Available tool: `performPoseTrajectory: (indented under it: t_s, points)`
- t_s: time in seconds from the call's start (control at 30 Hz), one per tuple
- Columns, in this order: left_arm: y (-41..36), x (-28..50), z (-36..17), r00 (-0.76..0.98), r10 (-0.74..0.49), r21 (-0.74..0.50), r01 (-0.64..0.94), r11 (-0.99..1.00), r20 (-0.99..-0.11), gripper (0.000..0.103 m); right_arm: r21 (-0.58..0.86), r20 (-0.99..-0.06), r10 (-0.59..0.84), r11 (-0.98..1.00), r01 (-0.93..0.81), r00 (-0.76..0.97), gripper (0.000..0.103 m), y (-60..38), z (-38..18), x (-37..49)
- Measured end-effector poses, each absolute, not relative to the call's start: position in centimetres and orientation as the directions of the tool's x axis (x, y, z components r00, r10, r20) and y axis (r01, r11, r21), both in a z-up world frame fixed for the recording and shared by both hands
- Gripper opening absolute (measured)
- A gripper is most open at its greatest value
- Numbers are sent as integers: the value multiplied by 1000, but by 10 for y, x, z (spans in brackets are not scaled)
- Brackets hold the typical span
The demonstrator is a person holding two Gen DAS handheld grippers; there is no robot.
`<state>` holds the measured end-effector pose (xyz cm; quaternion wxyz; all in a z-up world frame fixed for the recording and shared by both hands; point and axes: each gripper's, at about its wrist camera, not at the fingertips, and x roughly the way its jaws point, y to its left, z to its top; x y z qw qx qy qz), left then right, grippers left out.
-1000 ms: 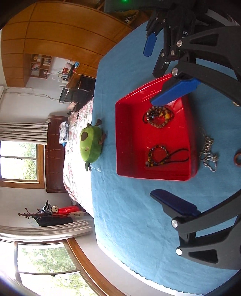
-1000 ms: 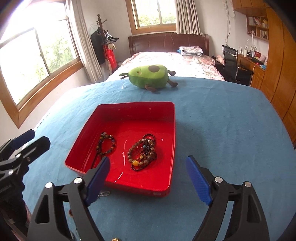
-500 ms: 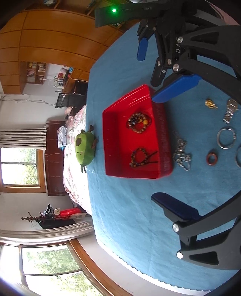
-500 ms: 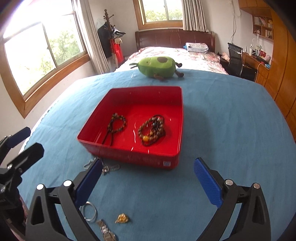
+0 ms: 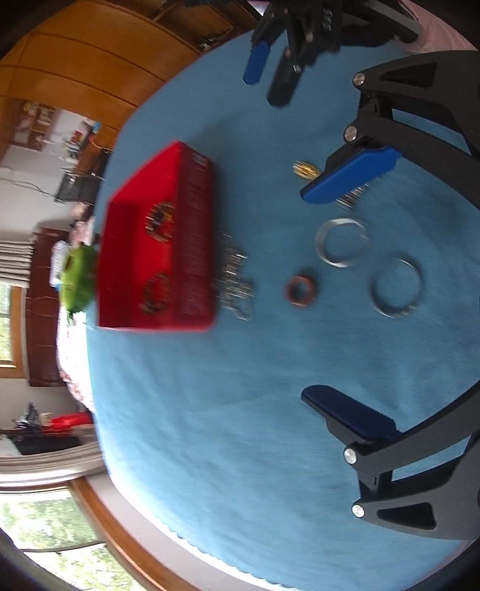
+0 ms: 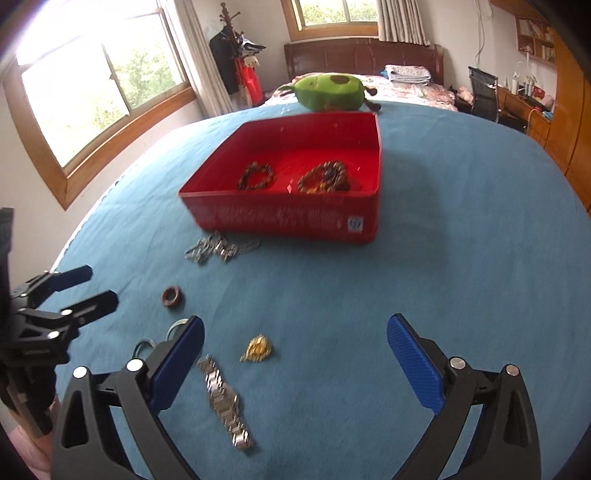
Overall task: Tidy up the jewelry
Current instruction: 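Withdraw both tools from the tray toward the remaining rings and gold pendant, then close the left tool on the brown ring while the right tool grasps the gold pendant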
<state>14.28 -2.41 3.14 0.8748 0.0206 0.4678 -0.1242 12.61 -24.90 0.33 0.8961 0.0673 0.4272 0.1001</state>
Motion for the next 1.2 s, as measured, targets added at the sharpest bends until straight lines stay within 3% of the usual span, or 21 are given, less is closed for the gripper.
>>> performPoseTrajectory:
  t_s: [0.27,0.53,0.8,1.2]
  points:
    - [-3,125,-7,421,-179,-98,207,973,-889,98,293,-780,337,941,-169,528,80,-238,-22,113]
    - [6,124,-17,404,-175,-108,182,977,-898,97,382,-815,397,916,-125,421,46,-232,-51,138]
    - [8,128,-18,403,-170,-100,190,977,-899,97,374,-840,366,925,-61,401,39,-226,-64,160]
    - [-8,190,-21,397,-168,-113,159,981,-902,96,162,-878,189,982,-99,439,23,-196,-66,162]
